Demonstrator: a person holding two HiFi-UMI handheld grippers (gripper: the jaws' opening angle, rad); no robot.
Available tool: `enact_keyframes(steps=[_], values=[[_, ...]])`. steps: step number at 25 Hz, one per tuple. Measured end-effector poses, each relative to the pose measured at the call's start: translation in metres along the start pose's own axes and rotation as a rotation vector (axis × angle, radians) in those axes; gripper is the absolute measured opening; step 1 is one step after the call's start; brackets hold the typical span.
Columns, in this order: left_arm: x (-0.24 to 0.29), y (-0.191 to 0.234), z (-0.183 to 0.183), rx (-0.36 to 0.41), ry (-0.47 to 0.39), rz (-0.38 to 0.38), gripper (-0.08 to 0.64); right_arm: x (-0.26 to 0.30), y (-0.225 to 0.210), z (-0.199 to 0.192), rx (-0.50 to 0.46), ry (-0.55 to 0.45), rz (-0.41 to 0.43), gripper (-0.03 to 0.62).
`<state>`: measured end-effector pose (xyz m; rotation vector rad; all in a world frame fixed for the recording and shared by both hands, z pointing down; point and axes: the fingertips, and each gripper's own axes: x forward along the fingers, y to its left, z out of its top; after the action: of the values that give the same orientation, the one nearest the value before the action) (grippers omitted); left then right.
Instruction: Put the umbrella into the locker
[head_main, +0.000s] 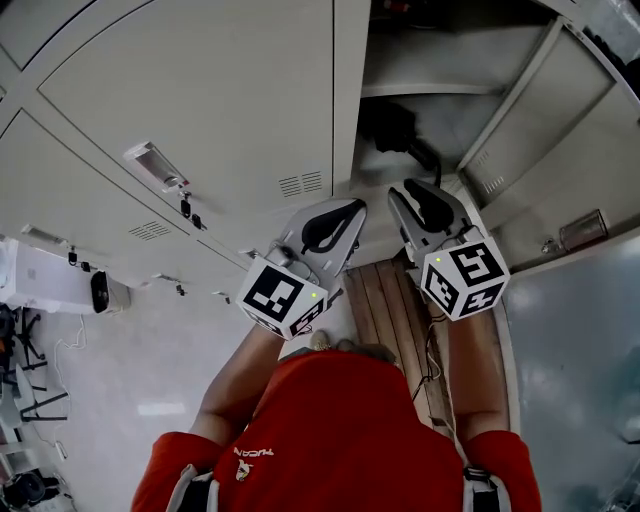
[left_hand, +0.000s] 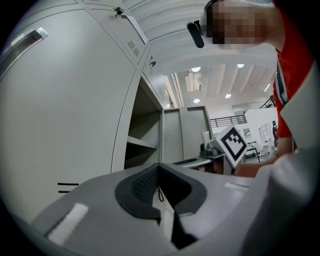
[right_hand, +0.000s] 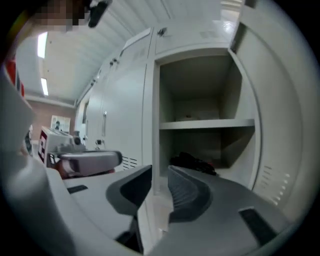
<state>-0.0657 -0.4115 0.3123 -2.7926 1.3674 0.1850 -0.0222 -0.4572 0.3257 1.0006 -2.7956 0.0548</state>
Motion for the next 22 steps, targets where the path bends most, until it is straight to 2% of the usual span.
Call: enact_keyframes(steps=[3,7,11,16,22], values=[[-0.005,-0.005,0.008,0.003,-0.014,-0.006,0.005,-0.021,0.014,0.008,0.066,-0.076,0.009,0.047],[-0.013,-0.013,0.012,0.004,-0.023,-0.022,0.005,-0.043,0.034,0.018,0.102,-0.158,0.034,0.005],[-0.019,-0.019,0.011,-0.009,-0.023,-0.031,0.005,-0.056,0.056,0.019,0.119,-0.192,0.071,0.003],[-0.022,-0.026,0.012,-0.005,-0.025,-0.039,0.005,-0.066,0.068,0.012,0.160,-0.198,0.073,0.003],[-0.021,-0.029,0.009,0.000,-0.017,-0.047,0.005,-0.064,0.073,0.007,0.130,-0.190,0.058,0.002]])
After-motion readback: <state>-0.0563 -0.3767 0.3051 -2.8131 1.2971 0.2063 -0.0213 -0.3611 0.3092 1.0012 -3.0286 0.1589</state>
